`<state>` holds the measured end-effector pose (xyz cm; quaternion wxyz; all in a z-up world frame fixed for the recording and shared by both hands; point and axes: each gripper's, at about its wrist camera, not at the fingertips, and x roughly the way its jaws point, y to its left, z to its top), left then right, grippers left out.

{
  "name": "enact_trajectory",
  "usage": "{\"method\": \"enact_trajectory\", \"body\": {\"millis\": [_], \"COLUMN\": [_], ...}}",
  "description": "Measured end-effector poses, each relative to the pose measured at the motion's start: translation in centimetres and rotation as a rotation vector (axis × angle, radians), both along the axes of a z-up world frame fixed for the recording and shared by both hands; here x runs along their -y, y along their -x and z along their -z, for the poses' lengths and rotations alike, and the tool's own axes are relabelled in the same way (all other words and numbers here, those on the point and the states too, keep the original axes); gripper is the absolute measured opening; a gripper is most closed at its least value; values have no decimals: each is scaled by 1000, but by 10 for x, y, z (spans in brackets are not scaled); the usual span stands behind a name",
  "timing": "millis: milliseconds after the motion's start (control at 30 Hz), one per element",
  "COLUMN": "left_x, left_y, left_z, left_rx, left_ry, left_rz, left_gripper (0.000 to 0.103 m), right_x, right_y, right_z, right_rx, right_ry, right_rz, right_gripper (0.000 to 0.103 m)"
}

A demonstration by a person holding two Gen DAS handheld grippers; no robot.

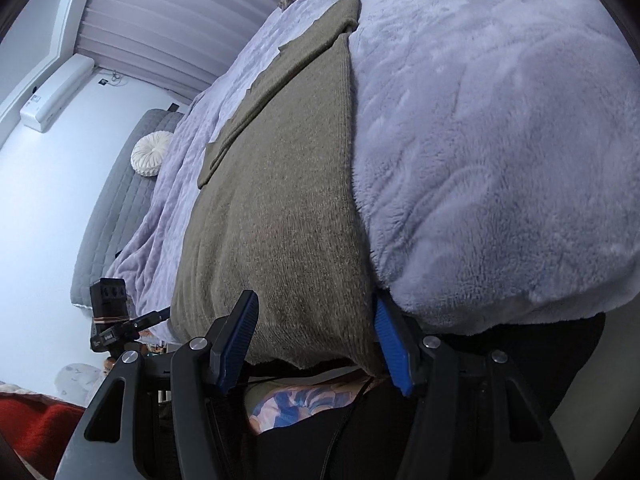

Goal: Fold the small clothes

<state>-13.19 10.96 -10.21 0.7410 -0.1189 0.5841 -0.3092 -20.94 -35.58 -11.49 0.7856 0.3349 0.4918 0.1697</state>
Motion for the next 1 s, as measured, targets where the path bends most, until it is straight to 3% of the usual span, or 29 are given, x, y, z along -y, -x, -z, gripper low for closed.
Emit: {"method": "enact_trajectory", "body": {"millis": [133,433,467,500,533,567,600,800,867,1000], "left_x": [8,15,14,14,15,17,18,6,-1,-9], "left_y": [6,11,10,11,13,14,16,14,5,-24], "left_z": [2,7,7,6,4,4,6,-4,-21,-45], "left_rx": [-10,-29,-29,-20,-11,-10,-24,-17,26,115], "left_ry": [-19,-35,-31,-24,-15,-11,-4,148,215,268], "left_rz": [61,44,33,29,45,70,87,16,-23,-93], "left_gripper": [103,102,102,93,62,46,27,27,27,27], "right_x": [-2,-21,-22,-22,-24,-25,-26,-26,-24,-23], "right_y": [0,-2,-4,-4,-4,-2,-1,2,-6,-37], "right_z": [9,30,33,35,34,33,30,-8,-21,-41], "right_rx": [-14,-65,-76,-87,-93,-88,-73,88,138,213], "right_ry": [-32,-113,-128,-131,-114,-107,-126,-332,-379,-450], "right_rz": [-21,-90,-87,-90,-96,-103,-105,-101,-92,-73], "right_gripper": [63,64,60,53,30,16,16,13,13,12]}}
